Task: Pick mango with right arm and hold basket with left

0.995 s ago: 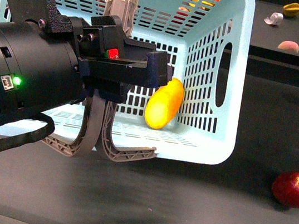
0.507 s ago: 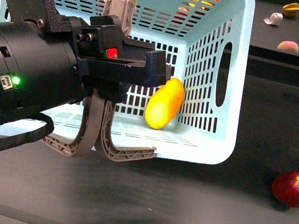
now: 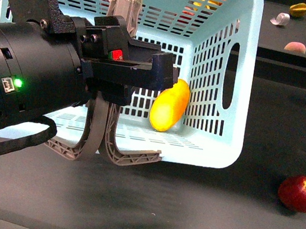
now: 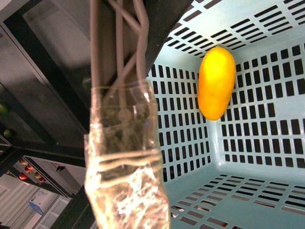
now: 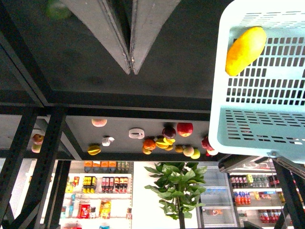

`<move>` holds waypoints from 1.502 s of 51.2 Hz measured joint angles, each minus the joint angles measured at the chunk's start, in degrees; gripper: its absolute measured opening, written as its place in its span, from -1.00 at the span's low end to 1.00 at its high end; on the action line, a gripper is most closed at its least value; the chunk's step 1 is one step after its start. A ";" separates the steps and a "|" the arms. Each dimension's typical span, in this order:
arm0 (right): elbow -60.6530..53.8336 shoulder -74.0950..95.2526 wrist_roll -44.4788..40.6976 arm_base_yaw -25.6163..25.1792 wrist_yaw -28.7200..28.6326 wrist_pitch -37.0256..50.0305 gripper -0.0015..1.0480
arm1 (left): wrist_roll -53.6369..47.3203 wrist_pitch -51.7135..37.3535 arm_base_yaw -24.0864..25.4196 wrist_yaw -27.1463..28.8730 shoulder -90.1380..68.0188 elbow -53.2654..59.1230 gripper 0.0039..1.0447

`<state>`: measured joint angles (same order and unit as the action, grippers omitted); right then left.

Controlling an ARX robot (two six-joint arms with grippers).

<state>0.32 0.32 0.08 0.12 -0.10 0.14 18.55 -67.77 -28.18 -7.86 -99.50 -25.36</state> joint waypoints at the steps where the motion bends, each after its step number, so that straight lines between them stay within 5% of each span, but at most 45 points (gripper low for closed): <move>1: 0.00 0.00 0.00 0.00 0.02 0.00 -0.79 | 0.00 0.00 0.00 0.00 0.00 -0.02 -0.90; 31: 0.00 0.00 0.02 0.00 0.02 0.00 0.87 | 0.02 0.00 0.00 0.00 0.00 0.00 -0.90; 55: 0.00 0.00 0.00 0.00 0.02 -0.02 0.84 | 0.00 0.00 0.00 0.02 0.00 0.00 -0.90; 62: 0.00 -0.02 0.02 0.00 0.00 0.00 0.84 | -8.15 -4.00 -0.52 6.38 -3.08 -0.72 -0.90; 69: 0.00 -0.02 0.02 0.00 0.02 -0.02 0.84 | -9.86 -2.89 2.40 8.76 -6.51 -5.79 -0.90; 77: 0.00 -0.02 0.00 0.00 0.02 -0.02 0.84 | 1.88 1.27 8.74 13.29 -10.64 -13.49 -0.90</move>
<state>0.32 0.30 0.08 0.12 -0.08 0.12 20.43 -66.50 -19.44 5.43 -110.15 -38.85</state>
